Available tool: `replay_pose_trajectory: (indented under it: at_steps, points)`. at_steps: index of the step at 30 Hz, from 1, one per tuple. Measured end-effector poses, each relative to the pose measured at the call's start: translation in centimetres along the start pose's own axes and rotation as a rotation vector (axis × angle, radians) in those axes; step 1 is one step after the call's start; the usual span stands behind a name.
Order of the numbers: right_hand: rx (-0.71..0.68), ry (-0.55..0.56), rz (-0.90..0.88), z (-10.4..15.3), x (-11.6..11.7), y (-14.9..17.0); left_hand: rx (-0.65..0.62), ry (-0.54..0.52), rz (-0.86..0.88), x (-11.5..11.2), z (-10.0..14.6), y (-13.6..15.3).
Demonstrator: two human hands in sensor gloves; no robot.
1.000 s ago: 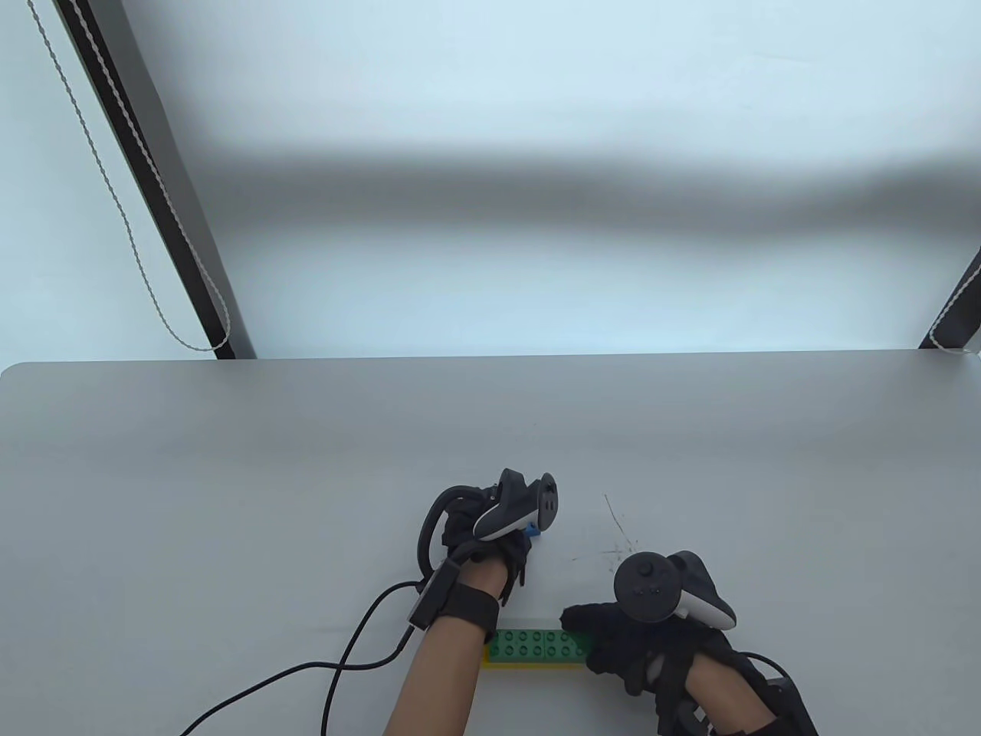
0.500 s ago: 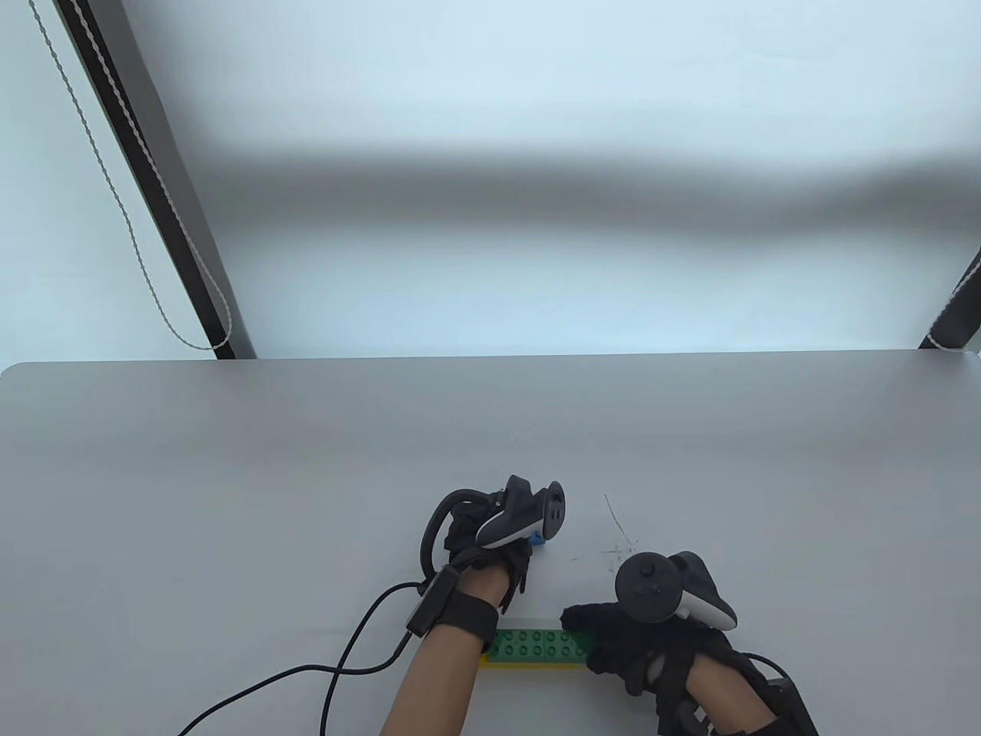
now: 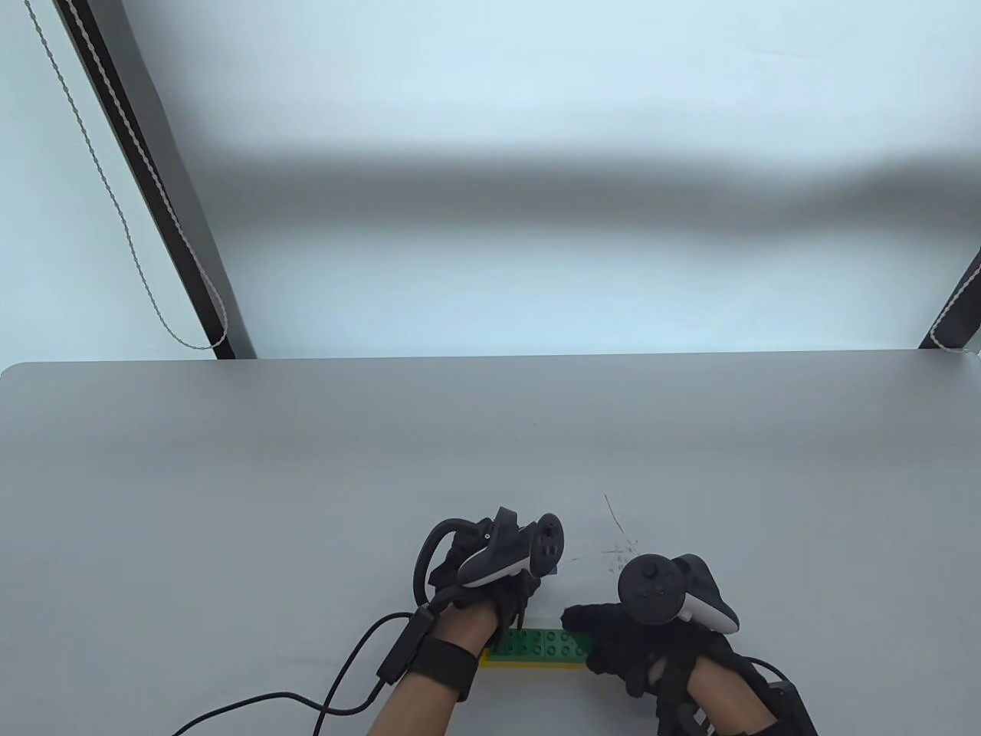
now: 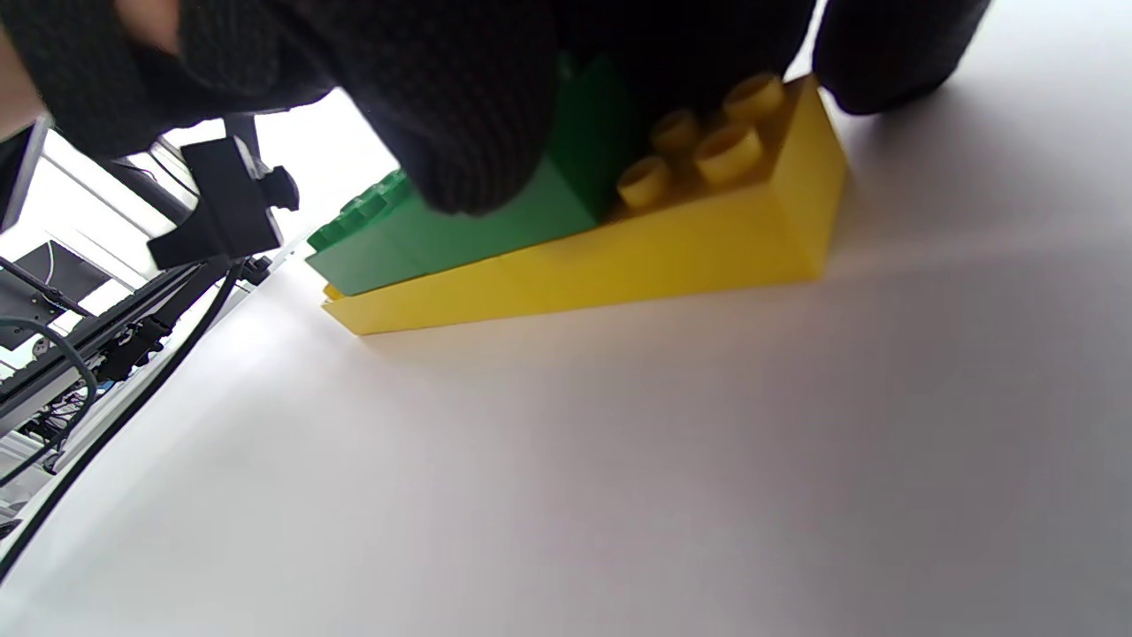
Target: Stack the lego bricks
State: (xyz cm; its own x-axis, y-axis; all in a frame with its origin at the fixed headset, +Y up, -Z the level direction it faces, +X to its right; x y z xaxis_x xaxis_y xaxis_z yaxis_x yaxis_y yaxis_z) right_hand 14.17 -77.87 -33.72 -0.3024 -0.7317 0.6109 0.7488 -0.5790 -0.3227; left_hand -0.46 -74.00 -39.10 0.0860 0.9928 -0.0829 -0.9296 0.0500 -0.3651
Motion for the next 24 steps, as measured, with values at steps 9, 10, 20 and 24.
replay_pose_trajectory:
  at_steps: [9,10,20,24]
  points:
    - [-0.002,0.015,-0.008,0.2,0.1,0.0,-0.066,-0.101,0.108,2.1,4.8,-0.8]
    - [-0.005,0.021,-0.004,0.2,0.2,0.0,-0.071,-0.117,0.119,2.2,5.2,-0.9]
    - [-0.009,0.039,-0.008,0.4,0.3,0.0,-0.121,-0.159,0.131,1.8,7.7,-2.1]
    - [-0.003,0.039,-0.011,0.4,0.4,0.0,-0.126,-0.133,0.133,1.3,7.9,-2.3]
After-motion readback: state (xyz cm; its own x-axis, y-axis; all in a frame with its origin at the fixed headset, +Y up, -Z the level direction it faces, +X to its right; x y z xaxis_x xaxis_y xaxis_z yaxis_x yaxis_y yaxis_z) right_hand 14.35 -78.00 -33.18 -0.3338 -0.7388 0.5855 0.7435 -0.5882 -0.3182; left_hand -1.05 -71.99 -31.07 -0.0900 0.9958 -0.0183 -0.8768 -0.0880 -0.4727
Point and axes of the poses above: the tracker on the back of each hand, its own y axis roughly to the little-finger side, its own z axis roughly from the fingertips to the wrist, x = y × z, the point moved 4 cm from there along -z, roughly from the wrist to the fingertips, and after that the axes turned 5 degrees about -y, right-handed, at the moved point
